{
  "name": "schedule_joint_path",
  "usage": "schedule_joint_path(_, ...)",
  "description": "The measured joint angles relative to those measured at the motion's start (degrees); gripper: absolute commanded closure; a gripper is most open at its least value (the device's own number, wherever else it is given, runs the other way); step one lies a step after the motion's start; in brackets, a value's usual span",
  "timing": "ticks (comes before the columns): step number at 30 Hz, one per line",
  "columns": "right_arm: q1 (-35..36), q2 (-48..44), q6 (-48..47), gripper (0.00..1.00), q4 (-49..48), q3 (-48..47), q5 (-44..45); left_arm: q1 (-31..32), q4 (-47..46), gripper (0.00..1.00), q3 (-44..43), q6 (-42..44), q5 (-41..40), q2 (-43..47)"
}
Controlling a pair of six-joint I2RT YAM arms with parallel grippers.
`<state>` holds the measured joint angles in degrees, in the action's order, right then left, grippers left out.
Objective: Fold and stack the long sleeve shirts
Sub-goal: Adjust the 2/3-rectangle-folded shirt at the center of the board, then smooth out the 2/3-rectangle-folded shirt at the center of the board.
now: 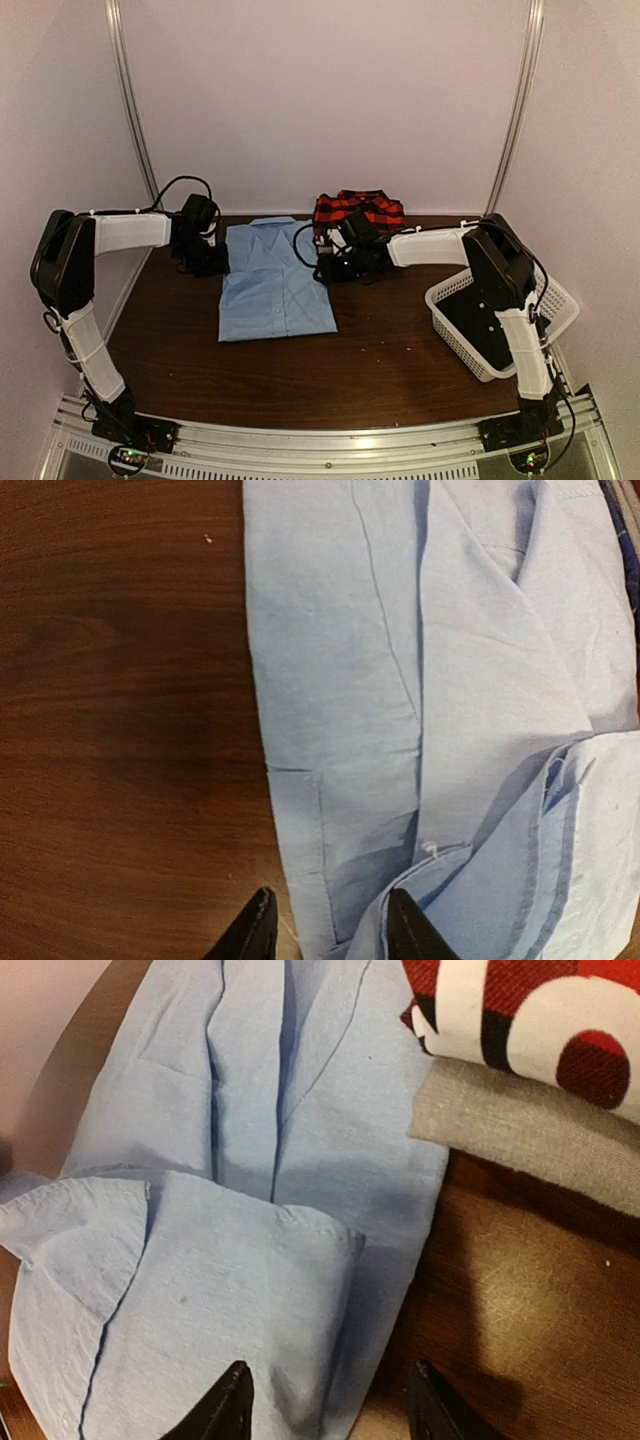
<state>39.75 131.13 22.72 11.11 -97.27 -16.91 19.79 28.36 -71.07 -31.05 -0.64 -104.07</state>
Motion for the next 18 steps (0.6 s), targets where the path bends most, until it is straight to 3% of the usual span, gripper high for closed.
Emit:
schedule_joint_path(2,-0.13,-0.26,-0.44,0.45,1.31,0.00,1.27,-1.16,0.68,0.46,-0.63,0.42,-0.59,0.00)
schedule_joint_path(8,0.28,-3.74,-0.42,0.49,3.74,0.70,3.45,-4.17,1.36,0.48,-0.96,1.01,-2.08,2.05)
schedule_joint_path(13,2.12,-10.32,0.17,0.58,2.36,3.76,3.89,-3.65,0.79,0.65,1.73,0.70,-0.98,9.53)
schedule_joint_path(18,4.39,-10.95,1.03,0.60,-0.26,4.17,1.73,-0.81,-2.36,0.82,6.40,-0.74,5.68,14.51)
